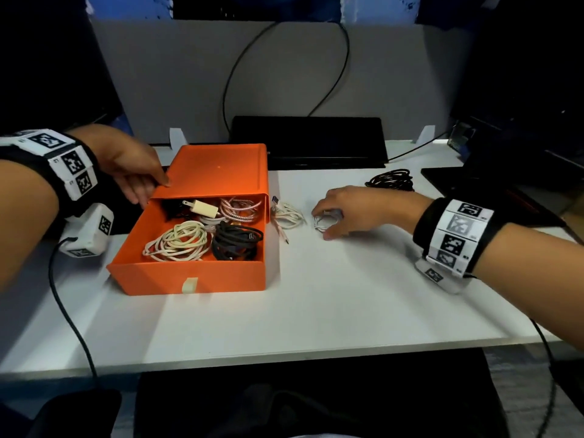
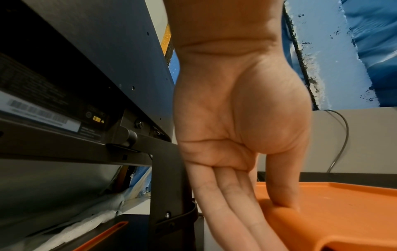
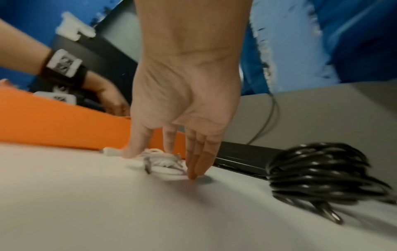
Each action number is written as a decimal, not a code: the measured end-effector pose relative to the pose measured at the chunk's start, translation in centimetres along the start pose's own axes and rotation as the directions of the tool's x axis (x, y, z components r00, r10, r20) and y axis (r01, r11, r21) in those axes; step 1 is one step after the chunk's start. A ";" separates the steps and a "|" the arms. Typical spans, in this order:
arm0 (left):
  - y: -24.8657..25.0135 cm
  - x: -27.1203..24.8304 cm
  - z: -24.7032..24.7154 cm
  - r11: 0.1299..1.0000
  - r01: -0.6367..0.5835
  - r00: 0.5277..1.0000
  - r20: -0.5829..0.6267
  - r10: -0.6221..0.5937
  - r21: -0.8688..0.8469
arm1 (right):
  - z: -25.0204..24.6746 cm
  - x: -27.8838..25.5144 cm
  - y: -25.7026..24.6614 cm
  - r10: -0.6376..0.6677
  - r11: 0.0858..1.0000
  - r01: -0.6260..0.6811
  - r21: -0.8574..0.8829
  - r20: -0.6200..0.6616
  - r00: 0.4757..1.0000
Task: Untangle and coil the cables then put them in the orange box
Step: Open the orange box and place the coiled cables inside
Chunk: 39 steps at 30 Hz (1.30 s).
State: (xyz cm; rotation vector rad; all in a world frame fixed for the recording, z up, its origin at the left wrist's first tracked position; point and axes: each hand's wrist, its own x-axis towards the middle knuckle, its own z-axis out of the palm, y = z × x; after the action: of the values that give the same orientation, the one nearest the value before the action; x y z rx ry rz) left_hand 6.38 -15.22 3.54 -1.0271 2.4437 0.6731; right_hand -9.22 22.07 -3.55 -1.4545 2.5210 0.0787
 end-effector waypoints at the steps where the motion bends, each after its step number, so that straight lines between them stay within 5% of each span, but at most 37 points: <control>1: 0.1 0.0 0.0 1.000 0.001 1.000 -0.001 -0.001 0.004 | 0.2 0.3 -0.3 -0.003 0.999 0.003 -0.045 0.004 1.000; 8: 0.1 -0.2 0.2 1.000 0.004 1.000 -0.012 -0.004 0.012 | -3.4 1.0 -1.4 0.010 1.000 -0.009 0.016 -0.043 0.999; 14: 0.3 -0.6 0.3 1.000 -0.010 1.000 0.003 0.010 0.013 | -8.6 1.4 -9.9 -0.220 0.967 0.247 0.060 -0.290 0.932; 22: -0.2 -0.3 0.7 0.999 -0.043 0.998 -0.045 0.042 -0.008 | -6.7 8.2 -21.6 -0.565 0.808 0.531 -0.255 -0.078 0.822; 26: -0.2 -0.1 0.7 0.999 -0.045 0.998 -0.055 0.044 -0.007 | -5.6 10.6 -22.8 -0.549 0.786 0.521 -0.333 0.012 0.836; 31: -0.4 0.1 0.6 0.998 -0.062 0.998 -0.018 0.061 -0.021 | -6.8 11.0 -22.6 -0.468 0.866 0.477 -0.150 0.093 0.879; 35: -0.6 0.4 0.5 0.997 -0.058 0.998 -0.027 0.056 -0.042 | -10.9 8.5 -18.3 -0.428 0.900 0.436 0.023 -0.147 0.892; 39: -0.3 0.4 0.4 0.999 -0.031 0.999 -0.022 0.030 -0.036 | -12.8 6.1 -11.9 -0.226 0.973 0.209 -0.102 -0.205 0.952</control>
State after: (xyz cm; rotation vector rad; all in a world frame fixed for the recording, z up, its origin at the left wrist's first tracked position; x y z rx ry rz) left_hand 6.42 -15.40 2.93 -1.0172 2.4785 0.7225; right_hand -4.16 8.83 8.32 -1.8560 2.5258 -0.0184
